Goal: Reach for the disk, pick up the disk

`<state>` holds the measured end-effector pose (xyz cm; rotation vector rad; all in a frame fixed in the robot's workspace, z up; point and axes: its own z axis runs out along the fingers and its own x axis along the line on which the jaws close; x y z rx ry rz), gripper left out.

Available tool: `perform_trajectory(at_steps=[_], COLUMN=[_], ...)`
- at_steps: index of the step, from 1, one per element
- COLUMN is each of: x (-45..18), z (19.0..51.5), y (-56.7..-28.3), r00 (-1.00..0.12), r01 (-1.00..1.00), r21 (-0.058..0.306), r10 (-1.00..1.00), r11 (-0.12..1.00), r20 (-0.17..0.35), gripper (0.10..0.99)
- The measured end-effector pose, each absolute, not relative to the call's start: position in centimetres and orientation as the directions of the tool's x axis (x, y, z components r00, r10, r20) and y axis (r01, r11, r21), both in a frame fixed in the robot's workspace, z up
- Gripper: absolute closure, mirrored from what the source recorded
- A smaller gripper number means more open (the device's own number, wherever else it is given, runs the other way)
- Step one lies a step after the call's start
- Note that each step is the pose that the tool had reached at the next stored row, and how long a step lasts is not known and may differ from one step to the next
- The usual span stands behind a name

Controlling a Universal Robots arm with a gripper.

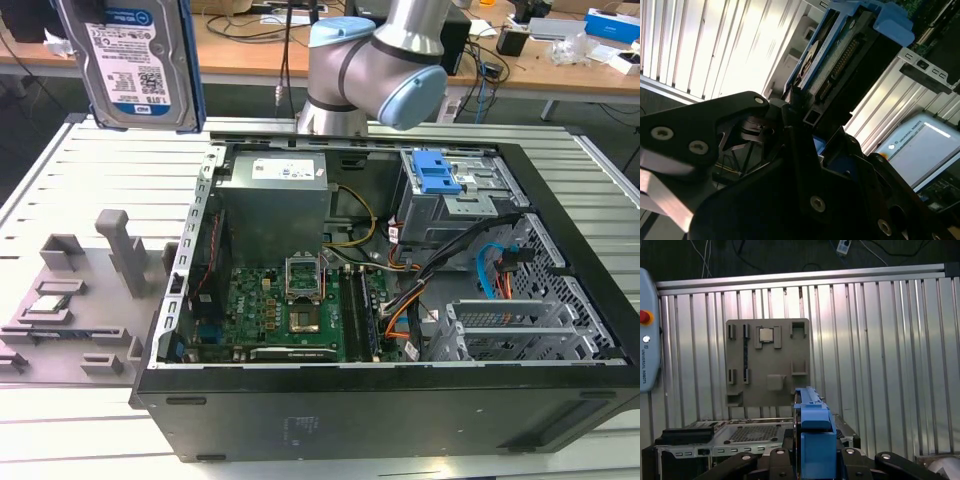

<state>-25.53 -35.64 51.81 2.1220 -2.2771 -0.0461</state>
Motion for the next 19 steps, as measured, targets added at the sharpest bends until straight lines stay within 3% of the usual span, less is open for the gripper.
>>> perform_trajectory(at_steps=[19], x=[-19.2], z=[51.8], y=[-35.6], r00=[-0.07], r01=[-0.997], r21=[0.041], r10=[-0.998], r11=[0.07], r20=[0.001], gripper=[0.718])
